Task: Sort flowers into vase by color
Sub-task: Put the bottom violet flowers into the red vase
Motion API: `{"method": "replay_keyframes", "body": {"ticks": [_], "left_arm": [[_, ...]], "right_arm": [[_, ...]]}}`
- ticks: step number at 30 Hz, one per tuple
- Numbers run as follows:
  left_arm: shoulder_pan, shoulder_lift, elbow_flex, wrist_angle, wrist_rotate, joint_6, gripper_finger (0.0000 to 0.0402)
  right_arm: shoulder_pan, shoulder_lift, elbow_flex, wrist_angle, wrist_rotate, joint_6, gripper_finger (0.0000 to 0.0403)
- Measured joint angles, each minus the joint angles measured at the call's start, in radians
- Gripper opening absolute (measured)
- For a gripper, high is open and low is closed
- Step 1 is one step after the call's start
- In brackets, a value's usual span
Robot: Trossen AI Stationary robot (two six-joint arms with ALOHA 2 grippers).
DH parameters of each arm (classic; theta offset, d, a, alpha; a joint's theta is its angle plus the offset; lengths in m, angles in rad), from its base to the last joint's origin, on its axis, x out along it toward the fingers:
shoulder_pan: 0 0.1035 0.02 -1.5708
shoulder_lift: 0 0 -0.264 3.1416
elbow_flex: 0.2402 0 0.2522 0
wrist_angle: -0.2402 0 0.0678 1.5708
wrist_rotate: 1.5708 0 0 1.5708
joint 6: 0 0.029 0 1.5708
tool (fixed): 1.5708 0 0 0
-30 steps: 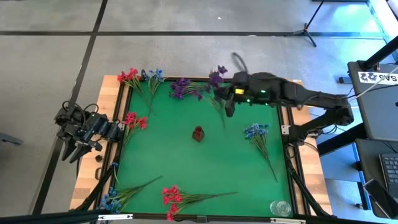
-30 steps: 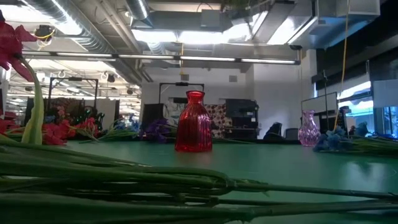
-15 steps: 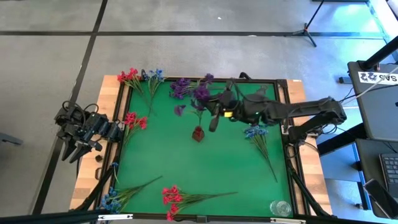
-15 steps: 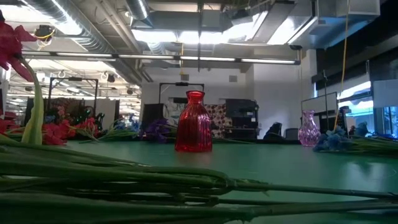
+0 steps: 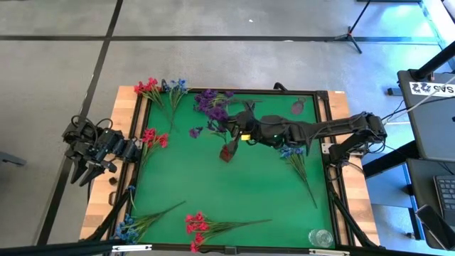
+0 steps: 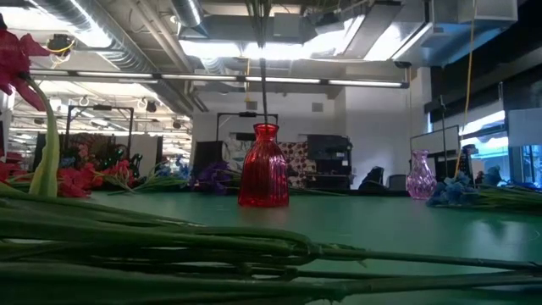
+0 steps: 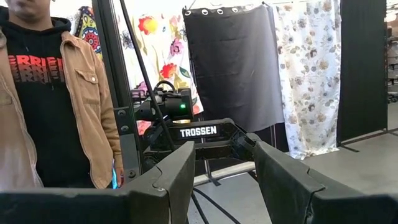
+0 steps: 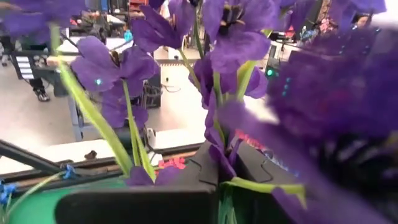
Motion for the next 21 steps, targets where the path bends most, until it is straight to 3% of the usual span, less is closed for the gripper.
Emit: {"method": "replay_keyframes", "body": {"ticks": [6, 16, 21], "left_arm": [[0.000, 0.000, 0.000, 0.000, 0.000, 0.000, 0.0161], [0.000, 0.000, 0.000, 0.000, 0.000, 0.000, 0.0161], [0.000, 0.000, 0.000, 0.000, 0.000, 0.000, 0.0161]], "right_arm": [[0.000, 0.010, 0.000, -0.027, 0.000, 0.010, 0.0021], [0.000, 0.017, 0.000, -0.219, -0.001, 0.155, 0.0045], [0.000, 0.024, 0.002, -0.266, -0.046, 0.212, 0.0073]]}}
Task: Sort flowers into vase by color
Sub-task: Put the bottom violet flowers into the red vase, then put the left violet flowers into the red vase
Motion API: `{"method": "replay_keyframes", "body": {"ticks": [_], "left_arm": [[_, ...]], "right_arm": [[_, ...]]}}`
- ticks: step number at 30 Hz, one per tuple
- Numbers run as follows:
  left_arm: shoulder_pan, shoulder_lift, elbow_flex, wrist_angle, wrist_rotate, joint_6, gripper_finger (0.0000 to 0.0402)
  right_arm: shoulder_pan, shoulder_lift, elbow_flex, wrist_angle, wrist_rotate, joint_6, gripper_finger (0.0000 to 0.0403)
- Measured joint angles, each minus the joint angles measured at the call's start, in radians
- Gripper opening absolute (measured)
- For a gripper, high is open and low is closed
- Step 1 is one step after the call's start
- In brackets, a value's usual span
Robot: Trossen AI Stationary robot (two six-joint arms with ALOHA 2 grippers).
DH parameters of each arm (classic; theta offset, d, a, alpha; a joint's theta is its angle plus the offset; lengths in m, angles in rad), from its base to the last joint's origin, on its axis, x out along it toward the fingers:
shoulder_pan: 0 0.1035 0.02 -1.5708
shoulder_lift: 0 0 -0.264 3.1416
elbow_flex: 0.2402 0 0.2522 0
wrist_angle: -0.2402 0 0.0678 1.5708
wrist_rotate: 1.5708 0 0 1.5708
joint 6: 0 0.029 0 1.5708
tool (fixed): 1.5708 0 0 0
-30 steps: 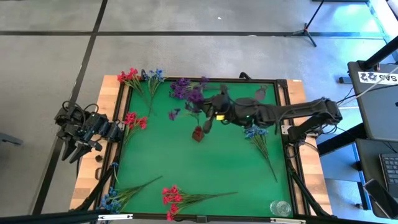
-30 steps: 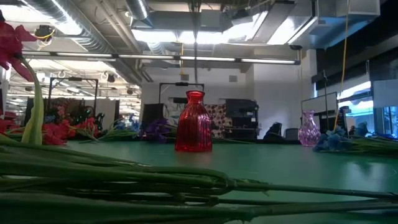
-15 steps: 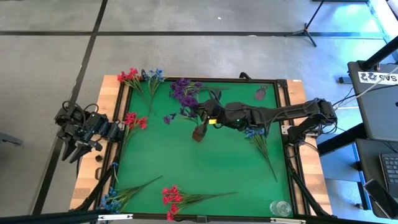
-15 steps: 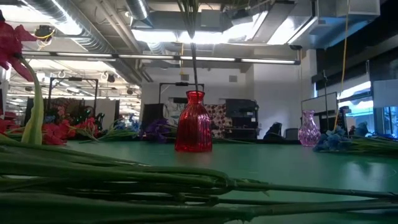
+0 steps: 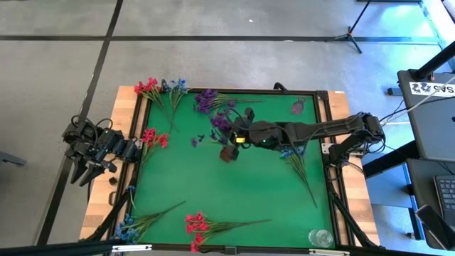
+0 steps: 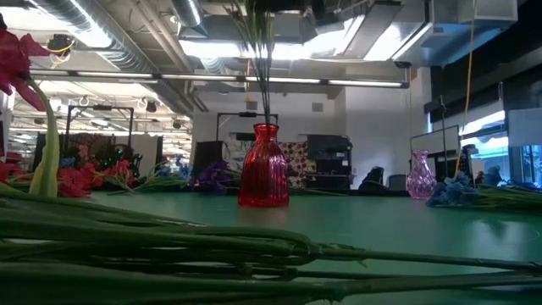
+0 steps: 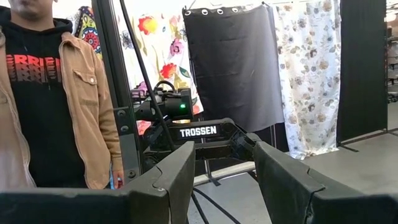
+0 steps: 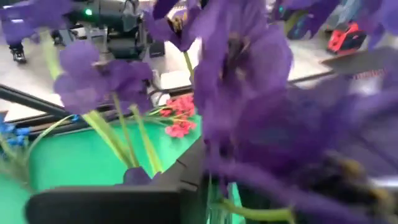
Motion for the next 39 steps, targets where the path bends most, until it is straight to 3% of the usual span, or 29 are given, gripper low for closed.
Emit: {"method": "replay_keyframes", "body": {"ticks": [10, 17, 26, 31, 39], "left_arm": [[0.000, 0.000, 0.000, 0.000, 0.000, 0.000, 0.0161], [0.000, 0.000, 0.000, 0.000, 0.000, 0.000, 0.0161], [0.000, 0.000, 0.000, -0.001, 0.000, 0.000, 0.0161], [0.000, 0.000, 0.000, 0.000, 0.000, 0.000, 0.0161], [0.000, 0.000, 0.000, 0.000, 0.000, 0.000, 0.0161]], "right_arm": [[0.000, -0.007, 0.007, -0.093, -0.119, 0.119, 0.0193], [0.001, -0.011, 0.124, -0.283, -0.192, 0.133, 0.0259], [0.001, -0.064, 0.326, -0.498, -0.221, 0.094, 0.0268], [-0.020, -0.123, 0.396, -0.676, -0.127, 0.057, 0.0268], [-0.203, -0.171, 0.395, -0.955, -0.112, 0.076, 0.0268]]}}
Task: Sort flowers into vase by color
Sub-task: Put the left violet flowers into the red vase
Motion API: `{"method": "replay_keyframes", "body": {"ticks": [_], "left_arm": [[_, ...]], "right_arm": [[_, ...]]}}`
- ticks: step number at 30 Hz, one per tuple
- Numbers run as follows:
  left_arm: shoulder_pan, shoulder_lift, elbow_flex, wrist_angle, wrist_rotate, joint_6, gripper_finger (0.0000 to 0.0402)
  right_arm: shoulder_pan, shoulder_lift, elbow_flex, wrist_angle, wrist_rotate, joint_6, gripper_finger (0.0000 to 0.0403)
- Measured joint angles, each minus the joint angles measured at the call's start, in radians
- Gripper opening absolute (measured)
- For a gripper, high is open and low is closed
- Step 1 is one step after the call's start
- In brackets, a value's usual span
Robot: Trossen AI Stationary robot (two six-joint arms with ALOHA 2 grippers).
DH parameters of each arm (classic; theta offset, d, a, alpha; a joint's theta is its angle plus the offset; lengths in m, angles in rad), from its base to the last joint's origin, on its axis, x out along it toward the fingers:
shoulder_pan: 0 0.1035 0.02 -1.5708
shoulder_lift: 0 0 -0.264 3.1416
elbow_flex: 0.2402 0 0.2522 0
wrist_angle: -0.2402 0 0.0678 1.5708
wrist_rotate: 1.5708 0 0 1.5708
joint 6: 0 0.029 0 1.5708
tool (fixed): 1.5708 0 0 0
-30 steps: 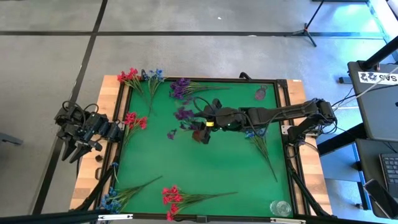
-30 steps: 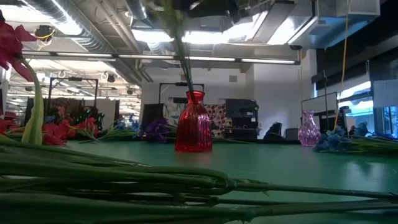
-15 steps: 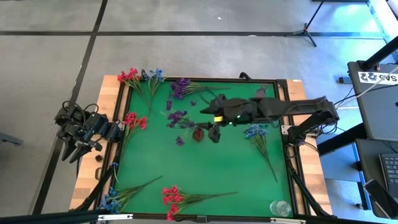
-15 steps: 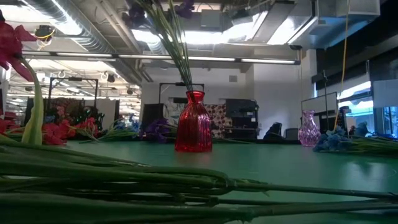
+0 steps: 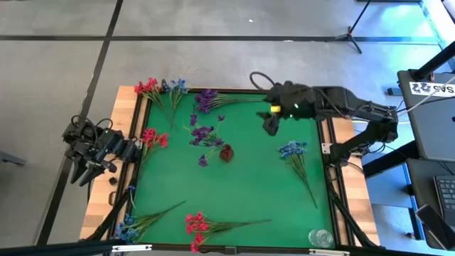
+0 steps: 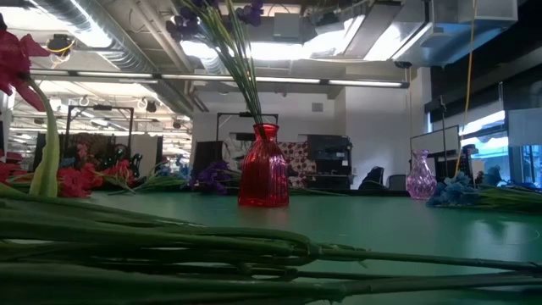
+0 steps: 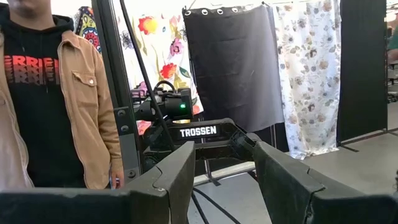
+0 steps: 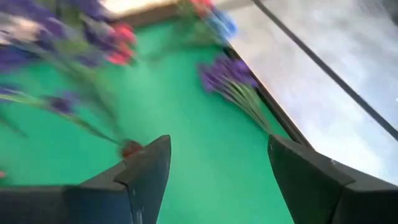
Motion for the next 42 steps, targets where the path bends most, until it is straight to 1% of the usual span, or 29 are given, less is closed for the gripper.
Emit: {"method": "replay_keyframes", "body": {"ticks": [3, 8, 13, 17, 22, 26, 31, 34, 37, 39, 42], "left_arm": [[0.000, 0.000, 0.000, 0.000, 0.000, 0.000, 0.0161], [0.000, 0.000, 0.000, 0.000, 0.000, 0.000, 0.0161], [0.000, 0.000, 0.000, 0.000, 0.000, 0.000, 0.0161], [0.000, 0.000, 0.000, 0.000, 0.000, 0.000, 0.0161], [0.000, 0.000, 0.000, 0.000, 0.000, 0.000, 0.0161], [0.000, 0.000, 0.000, 0.000, 0.000, 0.000, 0.0161], [0.000, 0.000, 0.000, -0.001, 0.001, 0.000, 0.0161], [0.000, 0.000, 0.000, -0.001, 0.001, 0.000, 0.0161], [0.000, 0.000, 0.000, -0.001, 0.001, 0.000, 0.0161], [0.000, 0.000, 0.000, 0.000, 0.001, 0.000, 0.0161], [0.000, 0.000, 0.000, 0.000, 0.001, 0.000, 0.0161]], "right_arm": [[-0.099, 0.025, 0.000, -0.047, -0.044, -0.045, 0.0268], [-0.272, 0.087, 0.000, -0.048, -0.175, -0.183, 0.0268], [-0.447, 0.168, -0.002, 0.008, -0.324, -0.286, 0.0268], [-0.537, 0.254, -0.002, 0.086, -0.444, -0.369, 0.0268], [-0.578, 0.388, -0.002, 0.189, -0.552, -0.505, 0.0268], [-0.581, 0.499, -0.002, 0.288, -0.589, -0.591, 0.0268], [-0.560, 0.623, -0.002, 0.417, -0.609, -0.680, 0.0268], [-0.562, 0.699, -0.002, 0.441, -0.614, -0.690, 0.0268], [-0.564, 0.759, -0.002, 0.447, -0.581, -0.693, 0.0265], [-0.564, 0.789, -0.002, 0.453, -0.554, -0.696, 0.0253], [-0.563, 0.814, -0.002, 0.464, -0.554, -0.708, 0.0220]]}}
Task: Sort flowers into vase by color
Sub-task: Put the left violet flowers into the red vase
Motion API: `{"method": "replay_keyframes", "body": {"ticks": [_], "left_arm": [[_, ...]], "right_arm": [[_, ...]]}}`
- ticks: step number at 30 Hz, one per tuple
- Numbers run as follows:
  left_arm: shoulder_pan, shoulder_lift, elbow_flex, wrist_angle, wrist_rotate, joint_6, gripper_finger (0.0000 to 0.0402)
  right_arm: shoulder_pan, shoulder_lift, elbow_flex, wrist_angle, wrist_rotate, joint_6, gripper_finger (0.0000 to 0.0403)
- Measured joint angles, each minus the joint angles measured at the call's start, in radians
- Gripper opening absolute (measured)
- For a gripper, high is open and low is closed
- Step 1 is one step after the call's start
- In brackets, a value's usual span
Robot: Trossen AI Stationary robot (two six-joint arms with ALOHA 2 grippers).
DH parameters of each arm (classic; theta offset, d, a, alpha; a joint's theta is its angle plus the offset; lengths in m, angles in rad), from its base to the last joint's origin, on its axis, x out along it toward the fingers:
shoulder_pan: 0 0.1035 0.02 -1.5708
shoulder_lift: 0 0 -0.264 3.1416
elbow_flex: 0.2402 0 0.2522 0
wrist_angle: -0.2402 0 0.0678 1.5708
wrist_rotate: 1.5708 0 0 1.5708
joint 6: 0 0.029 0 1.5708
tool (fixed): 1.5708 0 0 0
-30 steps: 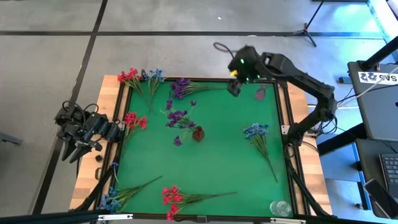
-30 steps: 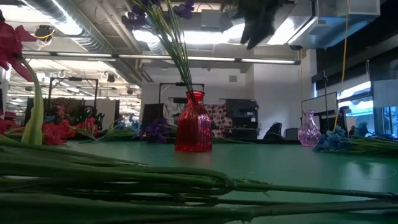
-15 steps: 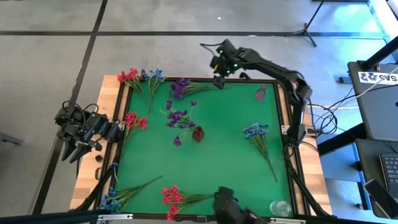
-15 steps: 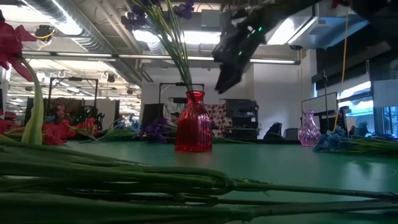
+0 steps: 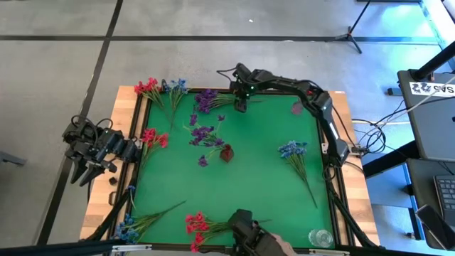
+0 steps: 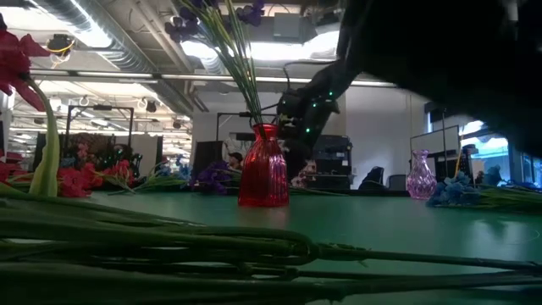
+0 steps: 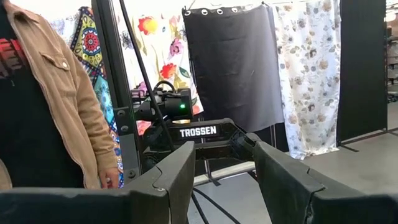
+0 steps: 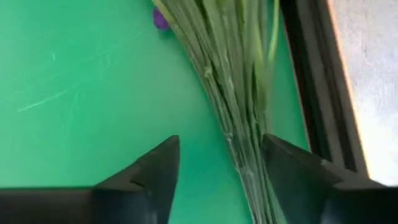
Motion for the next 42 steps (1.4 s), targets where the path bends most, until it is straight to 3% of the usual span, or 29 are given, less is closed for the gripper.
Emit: {"method": "replay_keyframes", "body": {"ticks": [13, 15, 21, 31, 39, 42], "left_arm": [[0.000, 0.000, 0.000, 0.001, 0.000, 0.000, 0.0161], [0.000, 0.000, 0.000, 0.001, 0.000, 0.000, 0.0161], [0.000, 0.000, 0.000, 0.001, -0.001, 0.000, 0.0161], [0.000, 0.000, 0.000, 0.001, 0.000, 0.000, 0.0161], [0.000, 0.000, 0.000, 0.000, 0.000, 0.000, 0.0161], [0.000, 0.000, 0.000, 0.000, 0.000, 0.000, 0.0161]], "right_arm": [[0.002, 0.052, 0.005, -0.038, 0.087, -0.046, 0.0025], [0.008, 0.045, 0.006, -0.075, 0.102, -0.044, 0.0011], [0.034, 0.007, -0.001, -0.261, 0.120, 0.069, 0.0031], [0.090, -0.049, -0.002, -0.648, 0.049, 0.431, 0.0014], [0.191, -0.180, 0.000, -0.688, 0.059, 0.613, 0.0061], [0.233, -0.235, 0.000, -0.688, 0.112, 0.667, 0.0085]]}}
